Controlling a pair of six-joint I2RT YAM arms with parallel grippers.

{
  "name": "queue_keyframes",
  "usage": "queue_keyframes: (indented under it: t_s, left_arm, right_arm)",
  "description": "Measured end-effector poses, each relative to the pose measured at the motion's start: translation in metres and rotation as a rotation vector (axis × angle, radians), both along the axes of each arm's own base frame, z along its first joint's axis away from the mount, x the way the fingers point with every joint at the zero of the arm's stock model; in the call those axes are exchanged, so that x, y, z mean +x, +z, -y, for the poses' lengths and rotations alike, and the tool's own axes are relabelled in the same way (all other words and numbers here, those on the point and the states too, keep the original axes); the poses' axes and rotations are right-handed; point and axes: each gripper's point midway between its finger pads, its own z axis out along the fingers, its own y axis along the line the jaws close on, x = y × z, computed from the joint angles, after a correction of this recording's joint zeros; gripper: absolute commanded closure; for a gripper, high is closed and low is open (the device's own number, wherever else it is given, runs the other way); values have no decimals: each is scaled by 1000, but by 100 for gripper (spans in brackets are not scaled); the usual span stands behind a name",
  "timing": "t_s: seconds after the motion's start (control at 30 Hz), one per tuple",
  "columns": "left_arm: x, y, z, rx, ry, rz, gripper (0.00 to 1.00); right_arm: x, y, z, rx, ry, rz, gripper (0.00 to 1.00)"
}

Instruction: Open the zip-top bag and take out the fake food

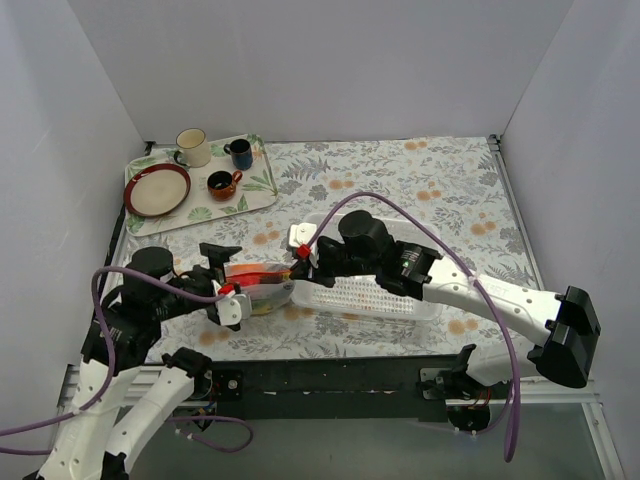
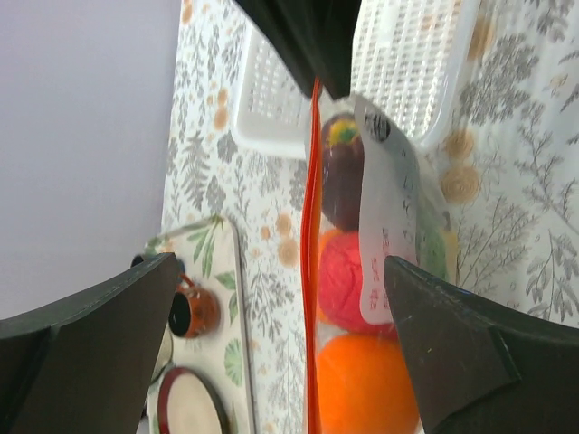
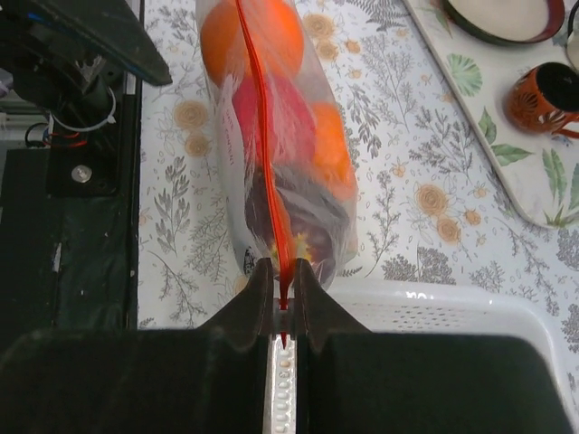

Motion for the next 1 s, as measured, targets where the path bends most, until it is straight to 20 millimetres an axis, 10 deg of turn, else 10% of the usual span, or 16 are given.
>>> queue_keyframes:
  t_s: [0.33,0.57,1.0]
  left_arm:
    - [-3,13,42,-114,-154,-239,10]
    - [-10,2,48,-105,-182,-396,62]
    - [-9,-10,38,-61,-125,-425,69]
  right_arm:
    - [-12,29,-22,37,50,6,99]
    - [-19,25,-33,22,74,-2,99]
    - [-18,44,-42,32,82,17,99]
